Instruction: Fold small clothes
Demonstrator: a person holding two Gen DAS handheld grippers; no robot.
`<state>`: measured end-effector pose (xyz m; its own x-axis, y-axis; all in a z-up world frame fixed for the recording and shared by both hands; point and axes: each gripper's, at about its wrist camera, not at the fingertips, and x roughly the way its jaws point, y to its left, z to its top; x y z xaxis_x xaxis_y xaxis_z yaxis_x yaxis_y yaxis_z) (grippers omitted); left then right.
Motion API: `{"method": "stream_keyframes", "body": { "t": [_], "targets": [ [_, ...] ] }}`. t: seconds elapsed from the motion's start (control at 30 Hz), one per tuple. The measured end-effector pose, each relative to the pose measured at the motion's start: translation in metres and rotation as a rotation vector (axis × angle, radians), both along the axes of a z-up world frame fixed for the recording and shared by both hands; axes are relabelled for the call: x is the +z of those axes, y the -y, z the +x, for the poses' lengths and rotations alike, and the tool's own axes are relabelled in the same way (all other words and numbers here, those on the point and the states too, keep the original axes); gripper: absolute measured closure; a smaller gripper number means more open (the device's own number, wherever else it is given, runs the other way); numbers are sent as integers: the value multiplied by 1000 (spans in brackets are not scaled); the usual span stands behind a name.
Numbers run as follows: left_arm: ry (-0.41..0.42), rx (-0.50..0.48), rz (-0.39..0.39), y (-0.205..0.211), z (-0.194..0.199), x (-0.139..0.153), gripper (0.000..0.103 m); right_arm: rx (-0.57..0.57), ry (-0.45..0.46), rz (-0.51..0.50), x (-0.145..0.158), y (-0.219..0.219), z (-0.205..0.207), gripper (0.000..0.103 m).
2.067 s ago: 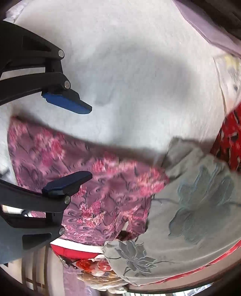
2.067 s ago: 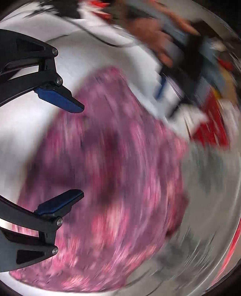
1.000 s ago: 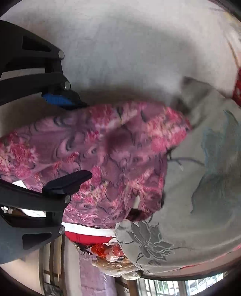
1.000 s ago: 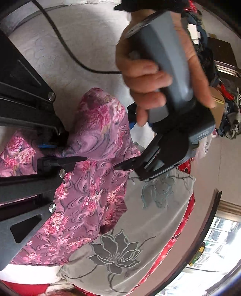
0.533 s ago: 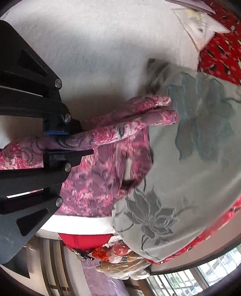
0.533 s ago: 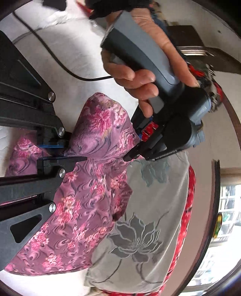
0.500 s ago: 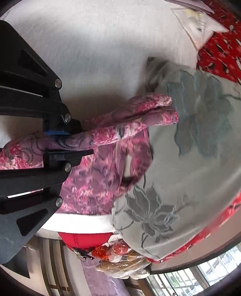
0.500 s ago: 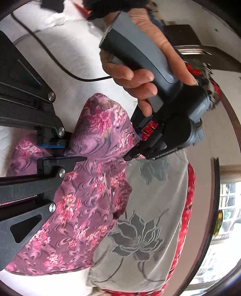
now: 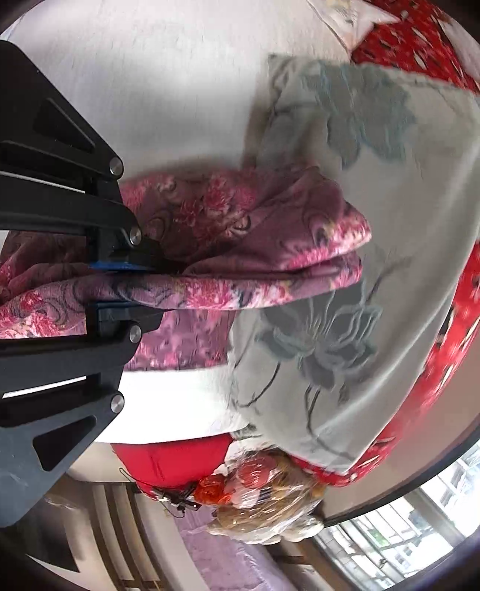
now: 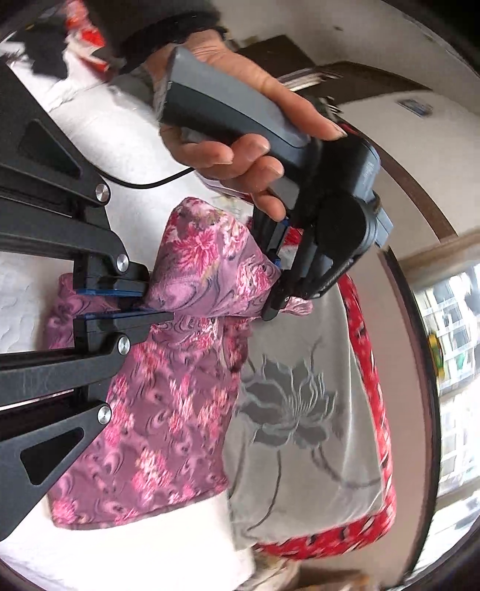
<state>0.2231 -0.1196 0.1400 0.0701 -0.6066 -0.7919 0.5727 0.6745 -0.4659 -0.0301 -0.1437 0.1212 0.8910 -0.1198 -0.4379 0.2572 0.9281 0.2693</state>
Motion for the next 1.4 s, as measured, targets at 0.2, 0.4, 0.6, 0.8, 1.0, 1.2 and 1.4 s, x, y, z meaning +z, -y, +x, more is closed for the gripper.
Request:
{"method": "stream_keyframes", "body": {
  "t": [0.2,0.4,0.6,0.8,1.0,1.2,1.4],
  "targets": [
    [-3,-59,30,50,-31,-8,94,-76,30,140,-10,46,-36,98],
    [-44,-118,75,97,-54,-37,94,-148,40,287,-35,86,-65,98],
    [-136,-126,131,128,-67,-74,91,-215,32,485,-74,119,-85,98],
    [-224,-134,93,118,-71,-75,88,-293,-36,695,-120,147,-94,93],
    [-142,2,8,43,-32,-50,57,-355,-18,619,-87,160,-122,89],
    [-216,125,1,-18,0,-82,57,-282,49,516,-32,216,-80,39],
    [-250,81,-34,-26,-1,-100,57,-169,-173,514,-63,246,35,40]
  ]
}}
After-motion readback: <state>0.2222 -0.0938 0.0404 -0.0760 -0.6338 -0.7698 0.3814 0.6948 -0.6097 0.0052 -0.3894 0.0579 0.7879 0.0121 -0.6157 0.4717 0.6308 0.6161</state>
